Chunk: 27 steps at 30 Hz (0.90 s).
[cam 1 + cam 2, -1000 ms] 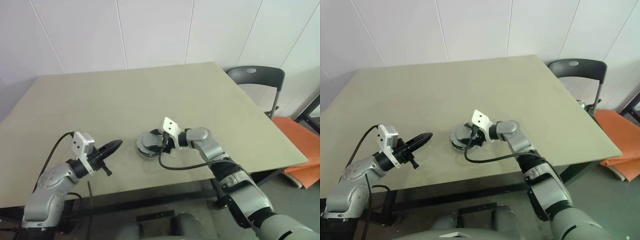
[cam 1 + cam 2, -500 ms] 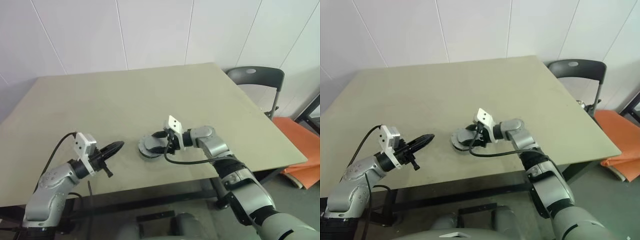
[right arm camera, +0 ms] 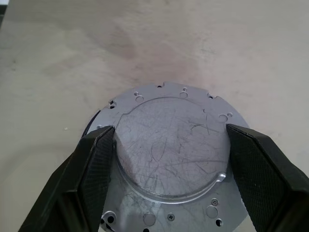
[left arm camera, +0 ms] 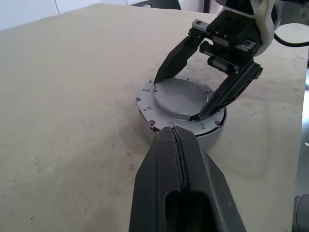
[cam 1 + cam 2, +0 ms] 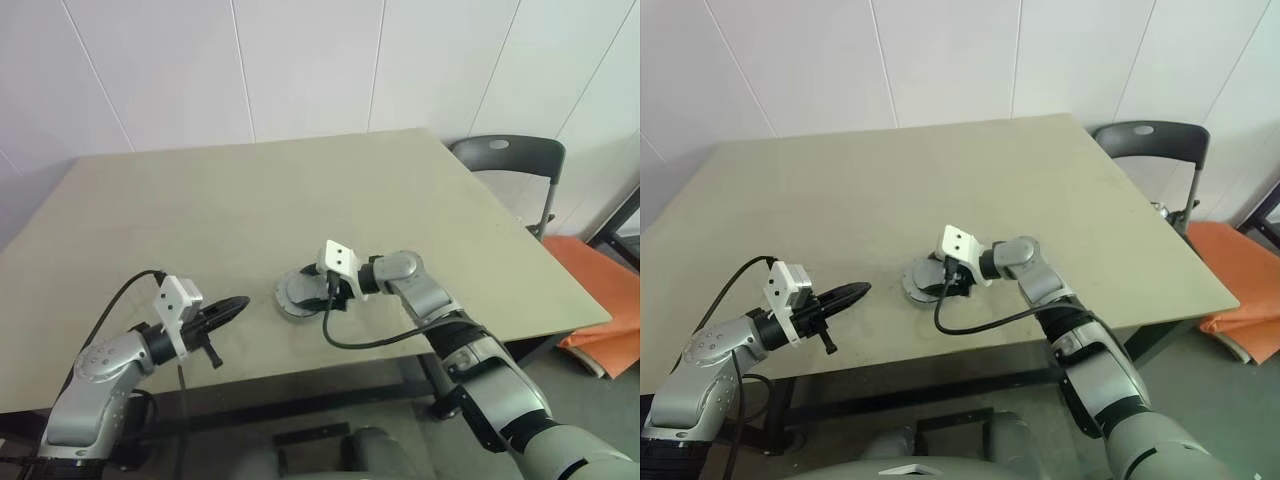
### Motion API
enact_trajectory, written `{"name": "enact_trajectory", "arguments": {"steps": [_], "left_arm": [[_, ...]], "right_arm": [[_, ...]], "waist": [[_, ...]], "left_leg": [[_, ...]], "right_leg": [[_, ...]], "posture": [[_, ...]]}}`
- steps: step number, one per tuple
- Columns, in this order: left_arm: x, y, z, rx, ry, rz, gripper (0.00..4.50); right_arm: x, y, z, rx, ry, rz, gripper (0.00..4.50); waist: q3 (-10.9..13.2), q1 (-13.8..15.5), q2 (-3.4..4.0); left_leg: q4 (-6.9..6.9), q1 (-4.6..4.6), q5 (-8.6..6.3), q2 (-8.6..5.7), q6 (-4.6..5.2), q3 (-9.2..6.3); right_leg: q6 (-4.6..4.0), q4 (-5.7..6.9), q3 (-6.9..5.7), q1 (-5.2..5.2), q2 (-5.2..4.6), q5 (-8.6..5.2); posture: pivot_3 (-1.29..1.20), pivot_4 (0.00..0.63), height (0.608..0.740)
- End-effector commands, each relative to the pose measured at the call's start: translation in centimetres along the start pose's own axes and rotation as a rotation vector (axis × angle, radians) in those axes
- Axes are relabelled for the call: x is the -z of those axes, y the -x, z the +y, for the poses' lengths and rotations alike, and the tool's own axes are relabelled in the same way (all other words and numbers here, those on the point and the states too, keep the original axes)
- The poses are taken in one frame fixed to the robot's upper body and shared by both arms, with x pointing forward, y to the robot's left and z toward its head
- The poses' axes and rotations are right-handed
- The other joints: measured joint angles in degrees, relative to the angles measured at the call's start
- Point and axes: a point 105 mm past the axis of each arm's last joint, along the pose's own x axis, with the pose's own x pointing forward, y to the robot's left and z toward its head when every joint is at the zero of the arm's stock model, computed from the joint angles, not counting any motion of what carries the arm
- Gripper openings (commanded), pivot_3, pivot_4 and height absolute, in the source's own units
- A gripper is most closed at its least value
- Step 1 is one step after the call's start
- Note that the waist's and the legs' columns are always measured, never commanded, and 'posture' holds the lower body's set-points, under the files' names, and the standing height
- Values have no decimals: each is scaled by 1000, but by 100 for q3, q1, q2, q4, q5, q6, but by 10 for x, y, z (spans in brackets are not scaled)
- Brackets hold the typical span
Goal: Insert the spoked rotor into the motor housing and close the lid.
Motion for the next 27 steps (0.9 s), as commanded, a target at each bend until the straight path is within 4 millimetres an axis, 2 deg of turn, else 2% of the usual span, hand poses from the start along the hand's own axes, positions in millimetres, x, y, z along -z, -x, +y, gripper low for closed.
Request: {"name": "enact_trajectory", "arguments": {"steps": [1, 8, 17, 23, 27], "left_arm": [[-9, 1, 5, -13, -27, -35, 0], [-3, 0, 5, -28, -10, -27, 0], [-2, 0, 6, -34, -10, -25, 0], [2, -2, 6, -40, -11, -15, 0], [5, -3, 5, -42, -12, -8, 0]], "right_arm": [[-2, 7, 5, -69, -47, -1, 3244], [1, 6, 11, -104, -62, 18, 3244], [12, 7, 19, -144, -51, 78, 3244], [-17, 6, 5, -84, -162, -90, 3244], [-12, 7, 8, -101, -117, -55, 3244]], "waist": [[0, 7, 0], [-1, 31, -1], [-2, 149, -2], [-2, 144, -3], [-2, 133, -3]], "left_leg": [[0, 0, 0, 0, 0, 0], [-15, -34, 7, -1, 12, 9], [-7, -29, 5, -1, 9, 15], [-13, -31, 6, 0, 10, 17], [-7, -28, 6, 2, 10, 19]], "right_leg": [[0, -2, 0, 1, -1, 0], [6, -5, 2, -31, -3, -7], [6, -4, 3, -29, -3, -9], [6, -4, 4, -31, -3, -9], [5, 7, 7, -35, 3, -8]], "posture": [[0, 0, 740], [0, 0, 740], [0, 0, 740], [0, 0, 740], [0, 0, 740]]}}
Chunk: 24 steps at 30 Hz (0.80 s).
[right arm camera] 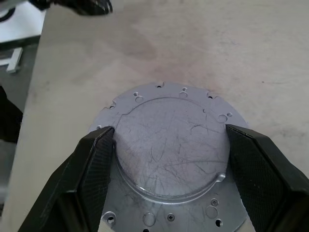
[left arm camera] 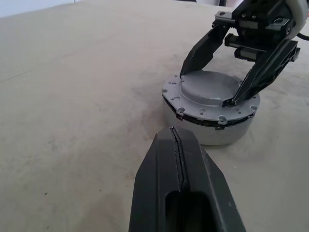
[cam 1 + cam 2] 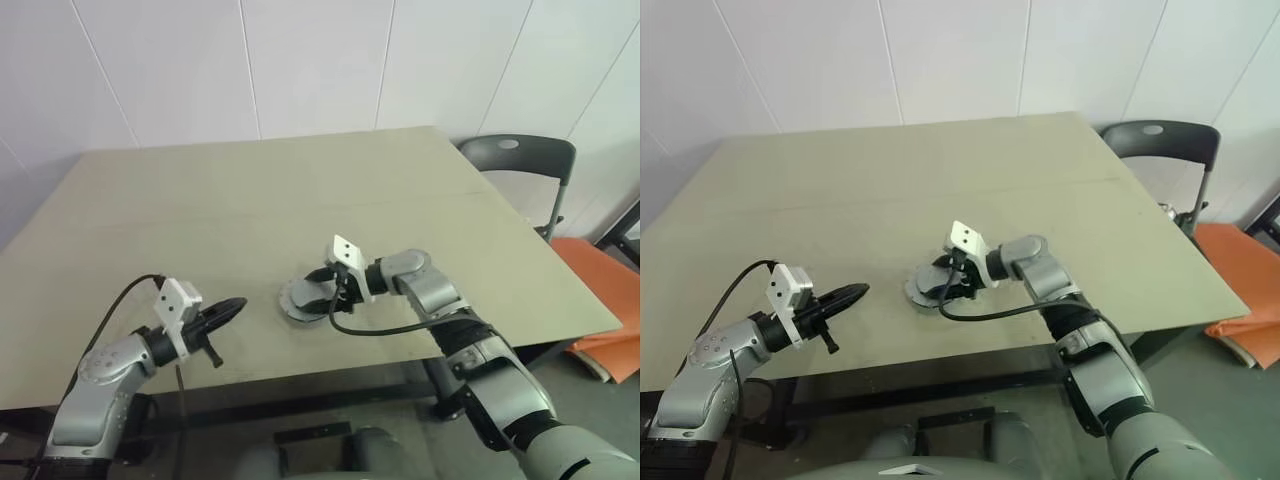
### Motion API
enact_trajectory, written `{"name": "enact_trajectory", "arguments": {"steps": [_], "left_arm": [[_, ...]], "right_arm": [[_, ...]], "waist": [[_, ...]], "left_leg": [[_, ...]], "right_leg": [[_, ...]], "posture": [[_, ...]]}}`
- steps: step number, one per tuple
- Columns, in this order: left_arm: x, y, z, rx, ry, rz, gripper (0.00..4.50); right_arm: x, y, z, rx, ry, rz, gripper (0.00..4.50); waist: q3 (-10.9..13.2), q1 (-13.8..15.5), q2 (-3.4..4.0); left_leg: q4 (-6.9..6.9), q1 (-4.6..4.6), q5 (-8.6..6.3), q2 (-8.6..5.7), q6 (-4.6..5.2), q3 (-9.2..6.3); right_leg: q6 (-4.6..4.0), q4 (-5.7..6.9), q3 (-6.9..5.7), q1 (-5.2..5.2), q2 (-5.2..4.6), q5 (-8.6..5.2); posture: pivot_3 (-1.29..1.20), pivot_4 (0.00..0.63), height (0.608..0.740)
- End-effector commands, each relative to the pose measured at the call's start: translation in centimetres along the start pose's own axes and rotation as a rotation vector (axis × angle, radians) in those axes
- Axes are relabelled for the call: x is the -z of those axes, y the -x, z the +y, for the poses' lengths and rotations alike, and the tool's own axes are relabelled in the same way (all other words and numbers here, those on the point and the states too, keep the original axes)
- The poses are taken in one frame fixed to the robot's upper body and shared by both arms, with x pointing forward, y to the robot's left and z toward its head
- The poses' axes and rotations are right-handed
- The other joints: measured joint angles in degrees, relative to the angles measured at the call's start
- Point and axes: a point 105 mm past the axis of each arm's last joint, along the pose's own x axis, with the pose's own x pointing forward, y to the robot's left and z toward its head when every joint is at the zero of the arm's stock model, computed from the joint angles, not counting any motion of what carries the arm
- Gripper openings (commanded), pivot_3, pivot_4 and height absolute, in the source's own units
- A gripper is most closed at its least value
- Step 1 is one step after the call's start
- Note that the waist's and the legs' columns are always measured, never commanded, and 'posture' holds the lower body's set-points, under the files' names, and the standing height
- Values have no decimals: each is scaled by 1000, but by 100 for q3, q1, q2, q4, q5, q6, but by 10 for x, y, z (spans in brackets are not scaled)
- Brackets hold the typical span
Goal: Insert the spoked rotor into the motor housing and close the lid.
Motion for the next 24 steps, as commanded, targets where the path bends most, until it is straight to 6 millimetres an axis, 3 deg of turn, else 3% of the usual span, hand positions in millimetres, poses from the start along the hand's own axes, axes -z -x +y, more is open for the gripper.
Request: {"name": "enact_trajectory", "arguments": {"steps": [1, 11, 24], "left_arm": [[-6, -1, 1, -2, -36, -20, 0], [-5, -2, -1, 3, -33, -26, 0], [-5, -4, -4, 8, -25, -26, 0]], "right_arm": [[-5, 0, 6, -41, 74, 6, 3244], [2, -1, 3, -16, 175, 76, 3244], [-7, -3, -2, 8, 87, 9, 3244]], "waist": [[0, 8, 0], [-1, 5, -2], [-1, -4, -2]], "left_leg": [[0, 2, 0, 0, 0, 0], [1, 9, -1, 0, -1, 2], [-2, 35, -10, 2, -17, 4]], "right_leg": [[0, 2, 0, 0, 1, 0], [0, 1, 1, 6, 0, 0], [-1, 1, 0, 18, -1, 1]], "posture": [[0, 0, 740], [0, 0, 740], [0, 0, 740]]}}
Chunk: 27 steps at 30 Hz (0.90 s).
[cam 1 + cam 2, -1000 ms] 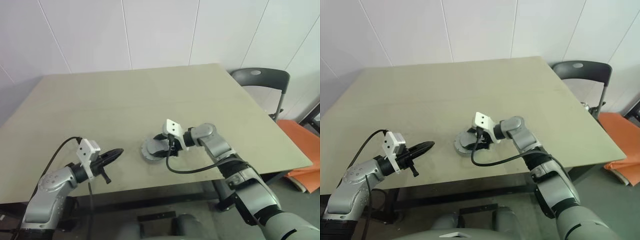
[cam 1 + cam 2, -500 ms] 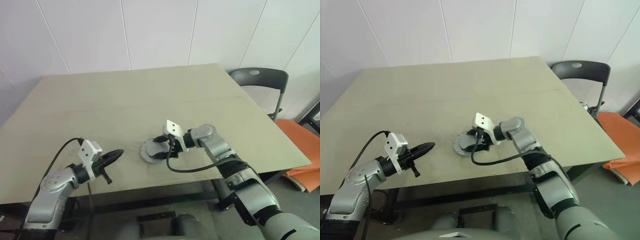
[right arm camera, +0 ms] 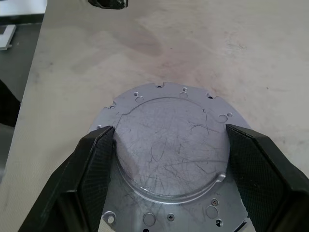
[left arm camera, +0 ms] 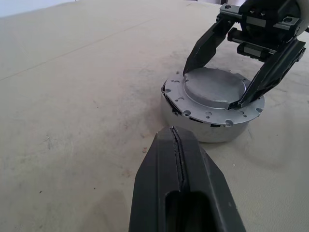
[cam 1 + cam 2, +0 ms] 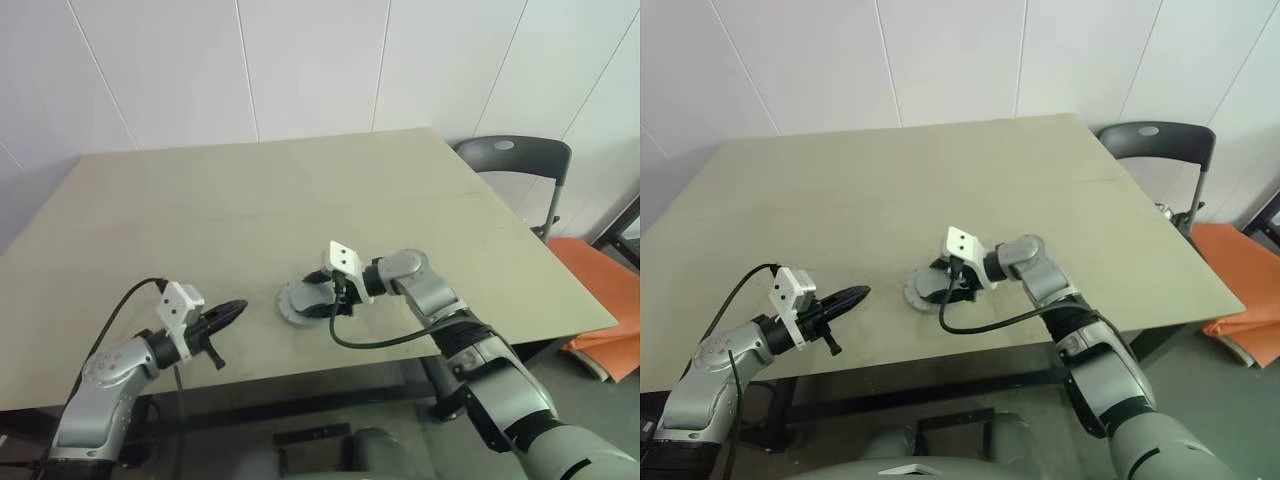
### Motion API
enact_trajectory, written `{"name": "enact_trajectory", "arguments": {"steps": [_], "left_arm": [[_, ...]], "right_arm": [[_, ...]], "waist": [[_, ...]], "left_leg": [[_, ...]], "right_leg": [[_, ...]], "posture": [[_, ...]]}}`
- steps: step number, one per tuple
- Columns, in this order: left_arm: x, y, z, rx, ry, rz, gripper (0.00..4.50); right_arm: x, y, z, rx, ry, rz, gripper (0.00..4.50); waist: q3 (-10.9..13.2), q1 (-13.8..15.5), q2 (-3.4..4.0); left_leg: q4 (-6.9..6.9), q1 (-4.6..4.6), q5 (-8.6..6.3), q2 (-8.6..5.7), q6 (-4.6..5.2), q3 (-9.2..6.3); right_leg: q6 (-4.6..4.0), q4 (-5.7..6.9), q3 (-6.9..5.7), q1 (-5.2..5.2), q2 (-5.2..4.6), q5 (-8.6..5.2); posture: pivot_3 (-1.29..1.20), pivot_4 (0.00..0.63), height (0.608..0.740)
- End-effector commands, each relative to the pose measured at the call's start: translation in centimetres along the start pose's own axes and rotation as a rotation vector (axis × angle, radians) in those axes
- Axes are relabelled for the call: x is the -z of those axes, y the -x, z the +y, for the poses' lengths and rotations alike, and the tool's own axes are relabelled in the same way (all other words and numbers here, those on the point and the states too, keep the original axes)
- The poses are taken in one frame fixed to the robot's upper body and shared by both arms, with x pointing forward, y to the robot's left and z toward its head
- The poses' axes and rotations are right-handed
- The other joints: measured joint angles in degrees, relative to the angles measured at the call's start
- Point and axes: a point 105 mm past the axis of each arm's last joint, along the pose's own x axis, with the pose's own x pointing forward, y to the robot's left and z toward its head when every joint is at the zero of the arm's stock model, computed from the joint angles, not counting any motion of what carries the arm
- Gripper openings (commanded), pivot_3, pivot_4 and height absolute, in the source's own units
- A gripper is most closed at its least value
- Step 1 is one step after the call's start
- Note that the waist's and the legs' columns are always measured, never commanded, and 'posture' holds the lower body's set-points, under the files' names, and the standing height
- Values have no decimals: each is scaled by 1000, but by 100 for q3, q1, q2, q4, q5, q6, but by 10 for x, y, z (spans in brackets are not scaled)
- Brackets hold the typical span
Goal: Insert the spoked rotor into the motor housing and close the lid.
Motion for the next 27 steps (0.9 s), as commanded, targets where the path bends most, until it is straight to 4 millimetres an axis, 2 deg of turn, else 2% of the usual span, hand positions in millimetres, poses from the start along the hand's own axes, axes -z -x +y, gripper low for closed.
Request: {"name": "enact_trajectory", "arguments": {"steps": [1, 6, 14, 19, 27], "left_arm": [[-10, -3, -4, 16, -28, -31, 0], [-10, -4, -5, 21, -25, -31, 0], [-10, -5, -7, 24, -24, -30, 0], [-11, -6, -7, 28, -25, -30, 0], [-13, -8, -8, 29, -23, -36, 0]], "right_arm": [[-9, -1, -5, 18, -2, -23, 3244], [-9, -2, -13, 70, -34, -23, 3244], [-3, -2, -11, 60, -46, 0, 3244], [1, 0, -3, -2, -74, 19, 3244], [9, 0, -4, 28, -24, 74, 3244]], "waist": [[0, 0, 0], [0, -3, 0], [0, -5, 0], [0, 0, 0], [0, 4, 0]], "left_leg": [[0, 0, 0, 0, 0, 0], [-1, 2, 0, 2, 0, 1], [2, 3, -1, 3, -1, 3], [2, 3, -1, 3, -1, 3], [-5, -1, -1, 2, -2, 6]], "right_leg": [[0, 0, 0, 0, 0, 0], [-1, 0, 0, -1, 0, 1], [-1, -2, -1, 0, -2, 1], [-1, -7, -2, 0, -3, 1], [-1, -14, -2, -1, -5, 1]], "posture": [[0, 0, 740], [0, 0, 740], [0, 0, 740], [0, 0, 740], [0, 0, 740]]}}
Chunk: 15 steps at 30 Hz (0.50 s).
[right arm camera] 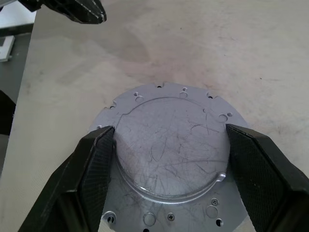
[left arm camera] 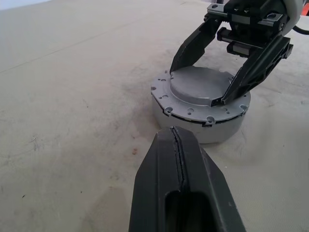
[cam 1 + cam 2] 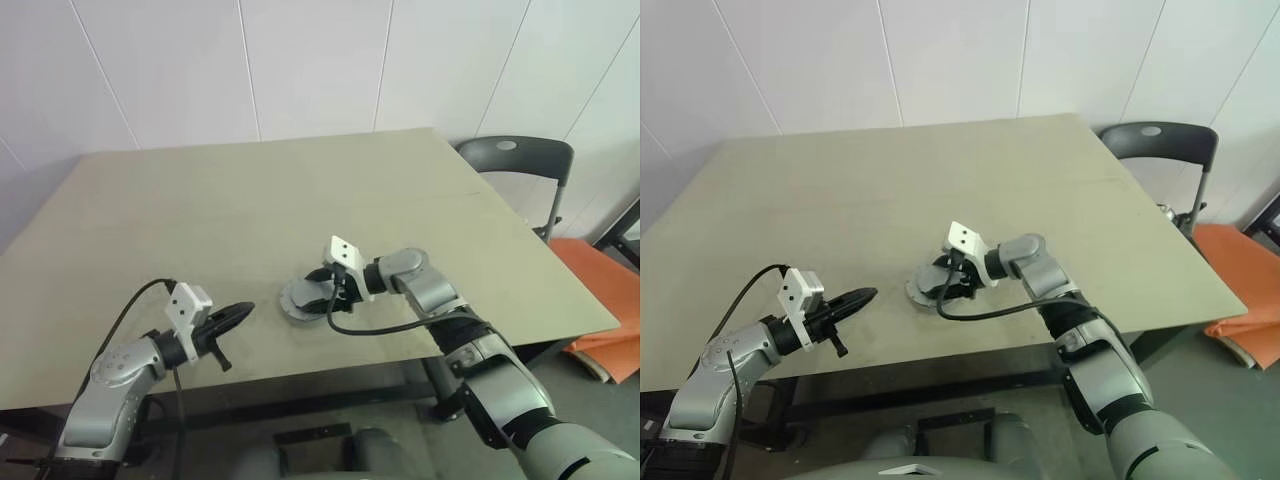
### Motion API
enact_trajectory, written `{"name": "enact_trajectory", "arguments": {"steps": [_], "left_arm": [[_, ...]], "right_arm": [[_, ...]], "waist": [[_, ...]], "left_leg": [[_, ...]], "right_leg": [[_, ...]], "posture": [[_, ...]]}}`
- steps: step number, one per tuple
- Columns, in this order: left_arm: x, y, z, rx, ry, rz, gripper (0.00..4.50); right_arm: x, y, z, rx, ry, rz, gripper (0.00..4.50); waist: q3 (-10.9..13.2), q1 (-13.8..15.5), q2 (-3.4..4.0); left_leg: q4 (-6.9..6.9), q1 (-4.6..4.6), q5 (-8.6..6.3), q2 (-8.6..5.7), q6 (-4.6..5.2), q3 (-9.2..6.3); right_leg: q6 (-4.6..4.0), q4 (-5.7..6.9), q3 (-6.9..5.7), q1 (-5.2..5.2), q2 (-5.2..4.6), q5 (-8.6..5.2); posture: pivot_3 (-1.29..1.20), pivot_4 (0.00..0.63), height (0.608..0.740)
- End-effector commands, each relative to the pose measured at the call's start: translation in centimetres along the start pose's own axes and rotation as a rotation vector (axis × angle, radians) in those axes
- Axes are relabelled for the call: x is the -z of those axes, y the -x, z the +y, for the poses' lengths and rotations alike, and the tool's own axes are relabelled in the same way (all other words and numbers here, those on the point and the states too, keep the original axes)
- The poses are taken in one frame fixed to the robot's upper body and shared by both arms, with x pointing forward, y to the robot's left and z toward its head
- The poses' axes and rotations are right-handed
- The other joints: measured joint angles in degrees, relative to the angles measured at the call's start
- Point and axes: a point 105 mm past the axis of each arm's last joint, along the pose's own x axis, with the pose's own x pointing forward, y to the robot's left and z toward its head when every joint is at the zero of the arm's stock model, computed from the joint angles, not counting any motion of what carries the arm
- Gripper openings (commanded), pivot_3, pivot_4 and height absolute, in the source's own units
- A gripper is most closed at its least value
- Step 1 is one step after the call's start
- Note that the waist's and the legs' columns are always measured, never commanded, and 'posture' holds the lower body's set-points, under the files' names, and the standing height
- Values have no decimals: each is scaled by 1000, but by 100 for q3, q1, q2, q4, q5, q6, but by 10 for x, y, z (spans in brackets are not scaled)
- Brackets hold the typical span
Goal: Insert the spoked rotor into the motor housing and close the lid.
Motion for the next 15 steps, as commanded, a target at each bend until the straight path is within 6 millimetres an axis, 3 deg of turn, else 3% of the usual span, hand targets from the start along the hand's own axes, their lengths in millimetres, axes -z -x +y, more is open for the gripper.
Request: {"name": "enact_trajectory", "arguments": {"steps": [1, 6, 10, 15], "left_arm": [[-13, -2, -2, 13, -33, -40, 0], [-11, -2, -2, 12, -32, -40, 0], [-11, -2, -2, 12, -32, -41, 0], [-11, -1, 1, 4, -36, -39, 0]], "right_arm": [[7, -1, -1, 21, 26, 47, 3244], [8, -3, -3, 34, 52, 58, 3244], [9, -3, -2, 37, 51, 61, 3244], [18, -3, 12, -55, 14, 92, 3244]], "waist": [[0, -1, 0], [1, -13, 4], [-4, -16, 6], [-5, 5, 4]], "left_leg": [[0, 0, 0, 0, 0, 0], [5, 4, 0, 0, -1, -1], [-5, -11, -1, 41, 0, -3], [-5, -10, -2, 59, -3, 20]], "right_leg": [[0, 0, 0, 0, 0, 0], [0, -8, -2, -6, 0, 0], [-3, -89, -57, 29, 1, 4], [-4, -85, -55, 14, -9, 5]], "posture": [[0, 0, 740], [0, 0, 740], [0, 0, 740], [0, 0, 740]]}}
